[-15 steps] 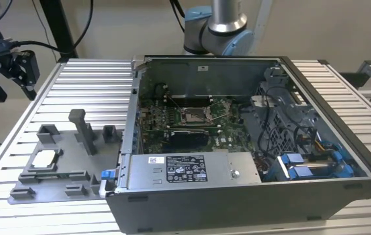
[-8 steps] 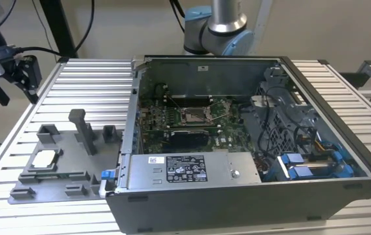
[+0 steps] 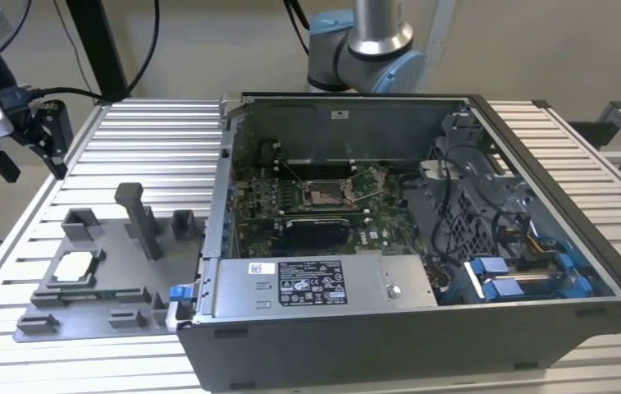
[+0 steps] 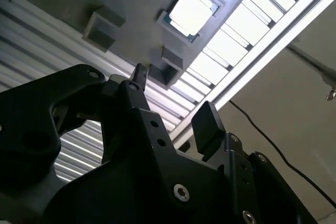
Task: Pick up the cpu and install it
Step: 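Reach for the cpu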
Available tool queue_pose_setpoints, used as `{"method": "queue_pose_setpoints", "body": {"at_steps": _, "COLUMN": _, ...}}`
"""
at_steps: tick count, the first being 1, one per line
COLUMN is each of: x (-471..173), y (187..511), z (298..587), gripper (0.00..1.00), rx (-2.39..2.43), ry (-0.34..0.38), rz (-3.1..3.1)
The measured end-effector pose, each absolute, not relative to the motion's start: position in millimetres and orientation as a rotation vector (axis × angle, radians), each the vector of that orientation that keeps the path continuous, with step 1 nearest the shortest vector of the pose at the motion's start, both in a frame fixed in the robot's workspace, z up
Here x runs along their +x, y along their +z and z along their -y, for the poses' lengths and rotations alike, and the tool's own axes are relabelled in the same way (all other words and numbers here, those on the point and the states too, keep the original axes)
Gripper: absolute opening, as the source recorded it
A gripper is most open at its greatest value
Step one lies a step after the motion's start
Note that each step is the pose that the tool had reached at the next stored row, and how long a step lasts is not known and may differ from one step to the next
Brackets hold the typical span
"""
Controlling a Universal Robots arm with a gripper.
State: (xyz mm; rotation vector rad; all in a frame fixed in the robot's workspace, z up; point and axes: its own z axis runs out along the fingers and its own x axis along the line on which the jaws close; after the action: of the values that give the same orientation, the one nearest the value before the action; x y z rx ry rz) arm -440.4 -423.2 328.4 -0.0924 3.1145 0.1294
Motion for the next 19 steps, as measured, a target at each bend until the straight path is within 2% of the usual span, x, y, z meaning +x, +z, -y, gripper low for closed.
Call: {"method": "queue_pose_setpoints", "body": {"at_steps": 19, "x": -439.8, "y": 305.9, "z": 423.2, "gripper": 1.0, "rx": -0.092, "ry": 0.145, "rz": -3.121}}
